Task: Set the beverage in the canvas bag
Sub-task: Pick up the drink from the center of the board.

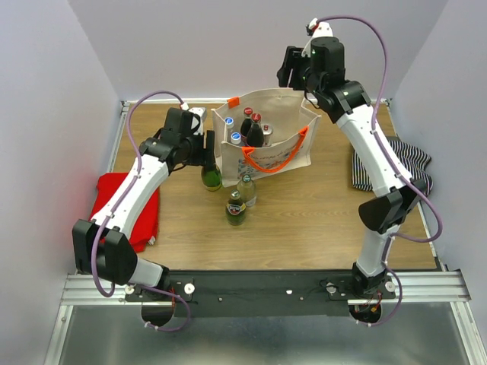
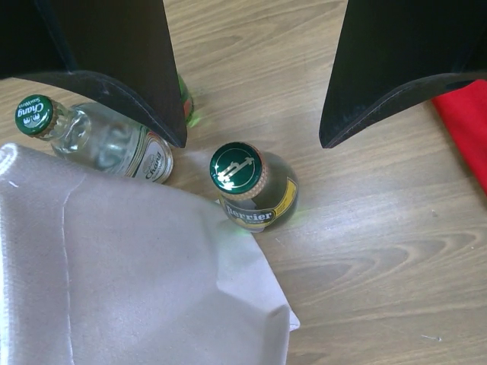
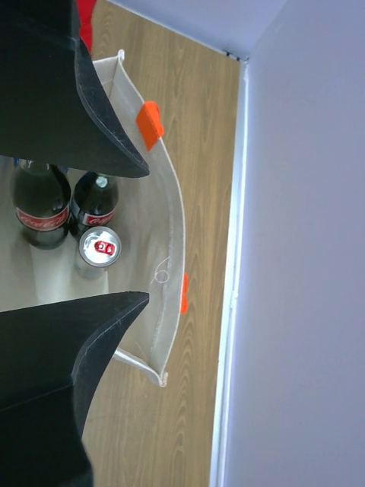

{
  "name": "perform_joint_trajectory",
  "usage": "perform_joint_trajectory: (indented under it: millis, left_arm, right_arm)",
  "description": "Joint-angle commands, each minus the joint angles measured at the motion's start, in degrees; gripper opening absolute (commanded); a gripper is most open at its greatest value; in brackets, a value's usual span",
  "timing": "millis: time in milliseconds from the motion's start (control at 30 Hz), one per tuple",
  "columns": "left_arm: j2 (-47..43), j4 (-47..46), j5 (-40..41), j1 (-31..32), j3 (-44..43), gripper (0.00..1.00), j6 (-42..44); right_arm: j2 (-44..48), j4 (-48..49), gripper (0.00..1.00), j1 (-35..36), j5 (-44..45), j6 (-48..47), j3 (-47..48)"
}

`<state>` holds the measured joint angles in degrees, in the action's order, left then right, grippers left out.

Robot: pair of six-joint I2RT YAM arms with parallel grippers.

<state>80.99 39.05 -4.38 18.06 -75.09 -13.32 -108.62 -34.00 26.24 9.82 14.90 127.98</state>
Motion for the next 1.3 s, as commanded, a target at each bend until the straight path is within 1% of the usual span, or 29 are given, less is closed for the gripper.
perform_joint_trajectory:
  millis: [0, 233, 567, 700, 800, 833, 933, 967, 1000, 1100, 1233, 1267]
  left_arm:
    - [-1.45, -3.97, -1.42, -0.22, 1.61, 0.79, -1.18]
    - [0.04, -6.61, -1.16, -0.22, 2.40, 0.79, -0.83]
    - [2.42, -6.35, 0.16, -0.14, 2.23, 0.77, -0.39]
    - [3.21, -6.53, 0.87, -0.14, 2.23, 0.74, -0.74]
    - [3.65, -6.88, 1.04, -0.14, 2.05, 0.68, -0.83]
    - [3.82, -6.88, 1.04, -0.14, 1.97, 0.64, -0.92]
    - [4.35, -6.88, 1.13, -0.14, 1.70, 0.59, -1.00]
    - [4.44, -6.97, 1.13, -0.14, 1.61, 0.55, -1.09]
    - [4.61, -6.97, 1.13, -0.14, 1.53, 0.53, -0.92]
    - [4.97, -6.88, 1.13, -0.14, 0.91, 0.40, -0.92]
    - [4.88, -6.70, 0.78, -0.14, -0.14, 0.07, -0.74]
    - [4.97, -6.53, 0.69, -0.14, -0.75, 0.00, -0.65]
  right_arm:
    - [1.83, 0.07, 0.69, -0.13, 1.25, -0.31, -2.82]
    - [2.71, 0.34, 0.69, -0.13, 1.16, 0.13, -4.41]
    - [3.41, 0.25, 0.69, -0.05, 1.69, 0.31, -5.29]
    - [3.50, 0.25, 0.69, -0.13, 1.86, 0.31, -5.64]
    - [3.68, 0.07, 0.69, -0.05, 1.86, 0.22, -5.81]
    - [3.76, 0.07, 0.69, -0.05, 2.04, 0.22, -5.82]
    - [3.94, -0.02, 0.69, -0.05, 2.30, 0.05, -6.17]
    - [3.94, 0.07, 0.69, -0.13, 2.39, 0.05, -6.25]
    - [4.03, 0.07, 0.69, -0.14, 2.39, -0.04, -6.25]
    - [4.20, 0.07, 0.69, -0.05, 2.65, -0.04, -6.69]
    - [4.55, 0.16, 0.69, -0.14, 2.83, -0.13, -7.39]
    - [4.73, 0.33, 0.69, -0.05, 2.83, -0.13, -7.48]
